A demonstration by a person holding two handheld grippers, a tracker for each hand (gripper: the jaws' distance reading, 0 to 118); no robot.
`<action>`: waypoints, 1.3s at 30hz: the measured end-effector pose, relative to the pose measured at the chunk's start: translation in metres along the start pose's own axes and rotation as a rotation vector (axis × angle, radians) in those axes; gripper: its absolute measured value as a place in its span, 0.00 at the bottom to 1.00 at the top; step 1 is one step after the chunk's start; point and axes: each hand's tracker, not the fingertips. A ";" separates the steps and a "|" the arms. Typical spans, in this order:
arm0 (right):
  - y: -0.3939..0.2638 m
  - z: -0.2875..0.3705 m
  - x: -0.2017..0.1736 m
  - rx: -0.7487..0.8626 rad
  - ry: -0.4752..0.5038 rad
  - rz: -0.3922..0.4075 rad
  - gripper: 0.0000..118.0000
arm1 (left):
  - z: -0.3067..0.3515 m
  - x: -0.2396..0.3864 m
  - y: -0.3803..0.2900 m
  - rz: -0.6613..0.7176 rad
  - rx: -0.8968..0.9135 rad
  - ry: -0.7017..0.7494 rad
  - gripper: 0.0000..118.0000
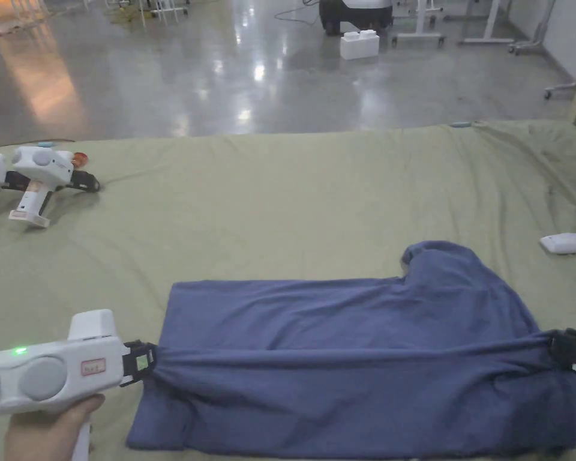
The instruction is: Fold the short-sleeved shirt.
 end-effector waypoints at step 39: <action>-0.121 0.283 -0.074 0.600 0.178 0.230 0.00 | 0.306 0.123 -0.135 -0.319 0.786 0.000 0.00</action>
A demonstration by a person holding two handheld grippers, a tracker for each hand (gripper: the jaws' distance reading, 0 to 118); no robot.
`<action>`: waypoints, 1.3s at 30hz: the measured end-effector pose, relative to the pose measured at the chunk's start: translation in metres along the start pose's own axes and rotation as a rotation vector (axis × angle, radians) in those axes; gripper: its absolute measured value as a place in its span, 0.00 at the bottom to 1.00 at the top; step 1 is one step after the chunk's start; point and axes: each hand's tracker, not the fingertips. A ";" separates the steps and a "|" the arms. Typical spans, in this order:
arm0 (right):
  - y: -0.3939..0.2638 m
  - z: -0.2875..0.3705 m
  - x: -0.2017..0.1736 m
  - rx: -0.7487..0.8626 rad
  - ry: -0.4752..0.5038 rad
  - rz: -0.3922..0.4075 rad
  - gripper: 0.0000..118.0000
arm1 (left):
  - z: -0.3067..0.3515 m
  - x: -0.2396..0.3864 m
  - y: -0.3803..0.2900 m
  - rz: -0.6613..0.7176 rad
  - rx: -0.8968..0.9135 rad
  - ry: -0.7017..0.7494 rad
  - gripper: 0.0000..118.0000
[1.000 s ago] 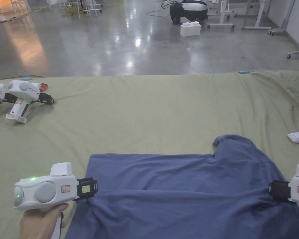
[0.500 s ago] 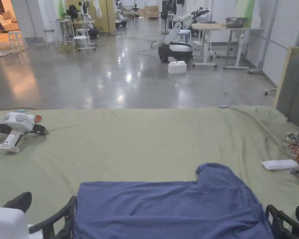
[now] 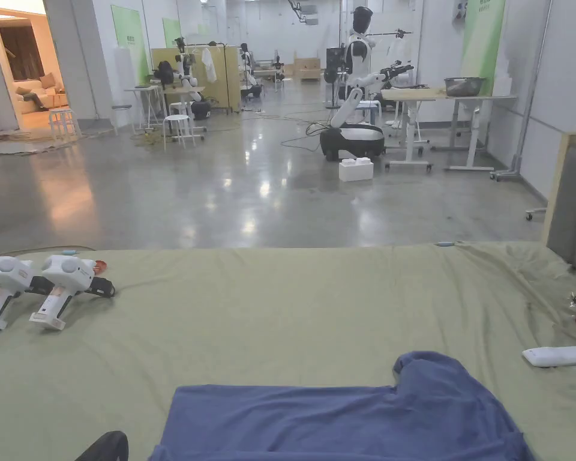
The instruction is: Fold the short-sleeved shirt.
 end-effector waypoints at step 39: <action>-0.092 -0.128 0.078 -0.465 -0.136 -0.150 0.65 | -0.245 -0.072 -0.255 0.012 -0.879 0.097 0.07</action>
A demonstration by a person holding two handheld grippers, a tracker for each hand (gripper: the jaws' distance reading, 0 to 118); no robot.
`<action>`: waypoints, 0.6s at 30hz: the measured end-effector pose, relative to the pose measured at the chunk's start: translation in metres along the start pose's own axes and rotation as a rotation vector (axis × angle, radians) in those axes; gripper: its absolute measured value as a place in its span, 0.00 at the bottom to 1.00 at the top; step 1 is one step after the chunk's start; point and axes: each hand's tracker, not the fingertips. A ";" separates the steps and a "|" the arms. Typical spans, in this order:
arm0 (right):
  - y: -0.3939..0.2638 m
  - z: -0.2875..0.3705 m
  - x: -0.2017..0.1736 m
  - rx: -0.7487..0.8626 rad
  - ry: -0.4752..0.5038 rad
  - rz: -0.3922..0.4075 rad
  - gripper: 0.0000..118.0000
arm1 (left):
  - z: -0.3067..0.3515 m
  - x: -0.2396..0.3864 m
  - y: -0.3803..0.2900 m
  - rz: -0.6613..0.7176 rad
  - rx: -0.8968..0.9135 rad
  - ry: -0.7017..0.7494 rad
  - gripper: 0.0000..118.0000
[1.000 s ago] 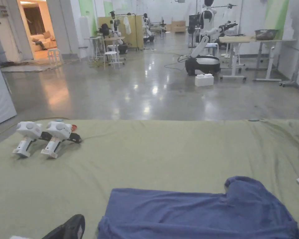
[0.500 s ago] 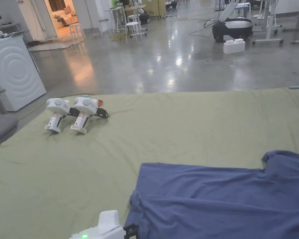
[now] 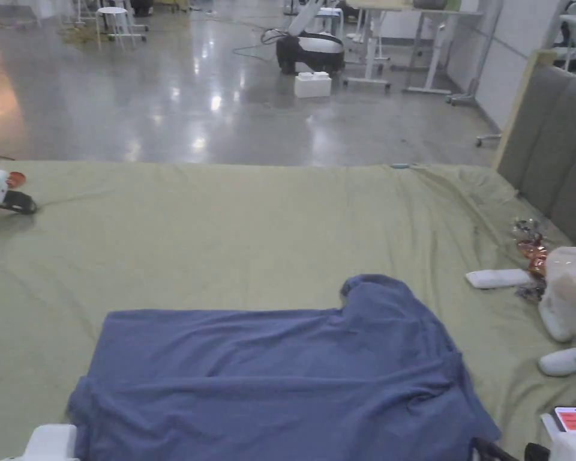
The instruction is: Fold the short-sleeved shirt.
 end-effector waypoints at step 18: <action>0.006 -0.080 0.013 -0.091 -0.107 -0.028 0.09 | 0.060 -0.041 0.004 0.213 0.155 -0.096 0.03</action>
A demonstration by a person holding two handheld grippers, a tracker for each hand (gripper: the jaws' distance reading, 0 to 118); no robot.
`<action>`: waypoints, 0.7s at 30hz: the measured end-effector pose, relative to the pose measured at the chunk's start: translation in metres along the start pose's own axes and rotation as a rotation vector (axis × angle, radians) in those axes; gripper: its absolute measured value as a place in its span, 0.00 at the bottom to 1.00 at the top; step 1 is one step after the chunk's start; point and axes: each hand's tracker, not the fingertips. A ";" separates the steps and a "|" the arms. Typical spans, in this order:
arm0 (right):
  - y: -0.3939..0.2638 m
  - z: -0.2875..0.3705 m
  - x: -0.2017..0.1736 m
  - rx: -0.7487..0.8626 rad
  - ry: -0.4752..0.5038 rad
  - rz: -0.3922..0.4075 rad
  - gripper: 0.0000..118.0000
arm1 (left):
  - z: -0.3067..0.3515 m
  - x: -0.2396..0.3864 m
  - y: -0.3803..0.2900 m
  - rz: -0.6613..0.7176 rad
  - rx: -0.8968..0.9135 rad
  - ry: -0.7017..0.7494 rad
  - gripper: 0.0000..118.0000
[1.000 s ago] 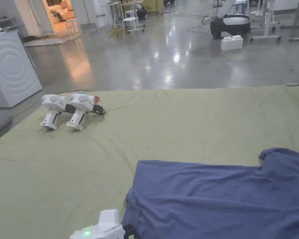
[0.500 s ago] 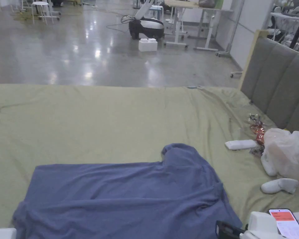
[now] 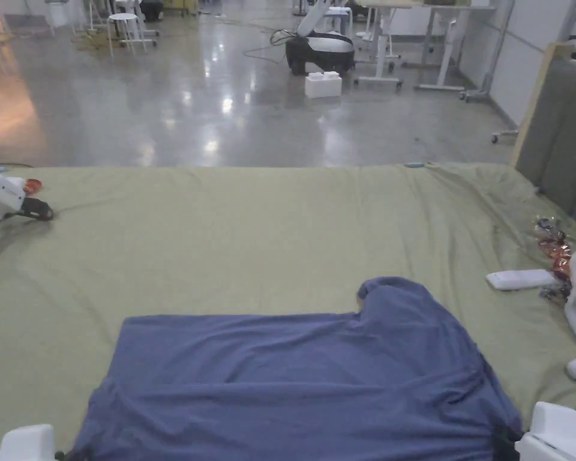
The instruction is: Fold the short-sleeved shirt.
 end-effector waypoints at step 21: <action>-0.102 0.087 0.016 -0.116 -0.072 0.047 0.58 | 0.088 -0.022 -0.084 -0.011 -0.112 -0.002 0.70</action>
